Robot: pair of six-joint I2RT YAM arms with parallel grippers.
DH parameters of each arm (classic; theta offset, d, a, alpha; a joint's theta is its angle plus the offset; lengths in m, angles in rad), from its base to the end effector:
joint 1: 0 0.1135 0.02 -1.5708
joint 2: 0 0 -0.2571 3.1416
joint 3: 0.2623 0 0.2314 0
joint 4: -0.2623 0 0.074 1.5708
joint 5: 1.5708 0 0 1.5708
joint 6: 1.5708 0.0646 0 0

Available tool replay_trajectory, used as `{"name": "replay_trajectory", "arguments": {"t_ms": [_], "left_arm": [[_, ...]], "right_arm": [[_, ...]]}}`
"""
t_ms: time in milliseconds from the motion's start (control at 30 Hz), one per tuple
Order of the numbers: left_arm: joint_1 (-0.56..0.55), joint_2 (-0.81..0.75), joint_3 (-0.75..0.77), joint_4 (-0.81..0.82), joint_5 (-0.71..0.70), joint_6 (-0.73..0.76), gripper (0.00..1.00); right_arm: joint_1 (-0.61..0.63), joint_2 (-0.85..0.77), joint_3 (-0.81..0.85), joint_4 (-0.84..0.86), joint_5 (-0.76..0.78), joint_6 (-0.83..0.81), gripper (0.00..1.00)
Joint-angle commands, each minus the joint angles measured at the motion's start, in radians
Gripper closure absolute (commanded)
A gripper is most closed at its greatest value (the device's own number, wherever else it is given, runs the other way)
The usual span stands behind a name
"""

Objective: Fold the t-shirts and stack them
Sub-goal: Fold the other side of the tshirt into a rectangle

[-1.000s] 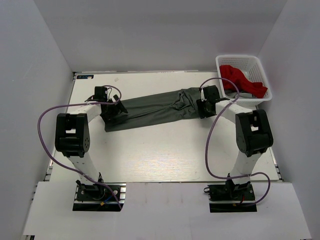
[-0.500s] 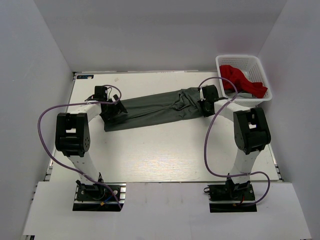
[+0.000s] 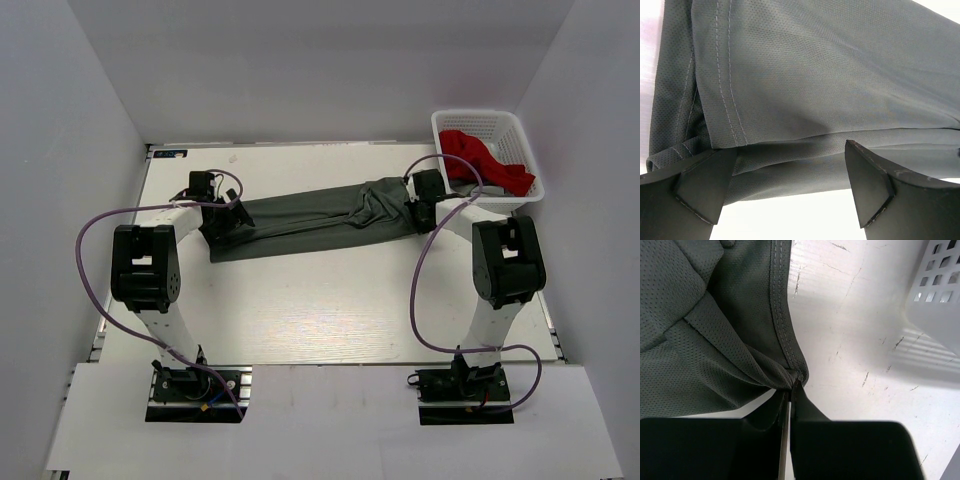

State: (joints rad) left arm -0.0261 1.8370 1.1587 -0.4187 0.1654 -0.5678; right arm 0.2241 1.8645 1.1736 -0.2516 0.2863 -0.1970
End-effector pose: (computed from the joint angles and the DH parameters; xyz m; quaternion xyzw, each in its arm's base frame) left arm 0.3617 -0.0201 0.1455 -0.2405 0.9386 -0.1452 0.2002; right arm 0.3793 0.0677 0.1534 -0.1536 0.9298 -0.1315 0.3077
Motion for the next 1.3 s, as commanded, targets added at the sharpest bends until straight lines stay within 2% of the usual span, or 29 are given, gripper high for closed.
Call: {"name": "replay_trajectory", "arguments": {"t_ms": [0,133,200,233,333,500,533,567,600,700,733,800,900,1033,1167,1233,1267], "left_arm": [[0.018,0.057,-0.037,-0.094,-0.106,0.036,0.0],[0.018,0.048,-0.037,-0.094,-0.116,0.045,0.0],[0.018,0.048,-0.037,-0.094,-0.116,0.045,0.0],[0.018,0.048,-0.037,-0.094,-0.116,0.045,0.0],[0.018,0.048,-0.047,-0.094,-0.107,0.045,0.0],[0.018,0.012,-0.077,-0.071,-0.073,0.054,0.0],[0.018,0.011,-0.077,-0.06,-0.058,0.054,0.0],[0.008,0.001,-0.077,-0.06,-0.049,0.054,0.0],[0.008,0.001,-0.086,-0.06,-0.049,0.054,0.0],[-0.001,-0.012,-0.086,-0.049,-0.037,0.054,0.0],[-0.001,-0.012,-0.096,-0.049,-0.027,0.054,0.0],[-0.001,-0.012,-0.096,-0.04,-0.018,0.054,0.0],[-0.001,-0.012,-0.096,-0.04,-0.018,0.054,0.0],[-0.001,-0.012,-0.096,-0.04,-0.018,0.054,0.0],[-0.001,-0.012,-0.096,-0.04,-0.018,0.054,0.0],[-0.001,-0.012,-0.096,-0.04,-0.018,0.054,0.0],[0.008,-0.012,-0.096,-0.04,-0.018,0.054,0.0]], "right_arm": [[-0.029,-0.024,0.003,-0.015,0.047,-0.028,0.97],[-0.045,-0.007,0.018,-0.035,0.099,-0.018,0.89],[-0.051,-0.01,0.018,-0.038,0.103,-0.012,0.81],[-0.06,-0.013,0.015,-0.038,0.097,0.001,0.68],[-0.065,-0.042,0.011,-0.046,0.079,0.016,0.45],[-0.059,-0.109,0.026,-0.081,-0.048,0.041,0.35],[-0.057,-0.143,0.029,-0.084,-0.074,0.053,0.25],[-0.054,-0.157,0.034,-0.09,-0.176,0.062,0.14],[-0.045,-0.169,0.041,-0.11,-0.217,0.065,0.1],[-0.025,-0.267,0.023,-0.086,-0.389,0.111,0.1],[-0.002,-0.28,0.011,-0.048,-0.491,0.135,0.1],[0.018,-0.284,0.001,-0.035,-0.602,0.142,0.1],[0.081,-0.236,0.036,-0.032,-0.674,0.177,0.1],[0.135,-0.148,0.096,-0.021,-0.671,0.246,0.1],[0.187,-0.042,0.184,0.003,-0.599,0.419,0.1],[0.198,-0.005,0.216,0.003,-0.506,0.442,0.13],[0.213,0.018,0.236,-0.005,-0.474,0.494,0.21]]}}
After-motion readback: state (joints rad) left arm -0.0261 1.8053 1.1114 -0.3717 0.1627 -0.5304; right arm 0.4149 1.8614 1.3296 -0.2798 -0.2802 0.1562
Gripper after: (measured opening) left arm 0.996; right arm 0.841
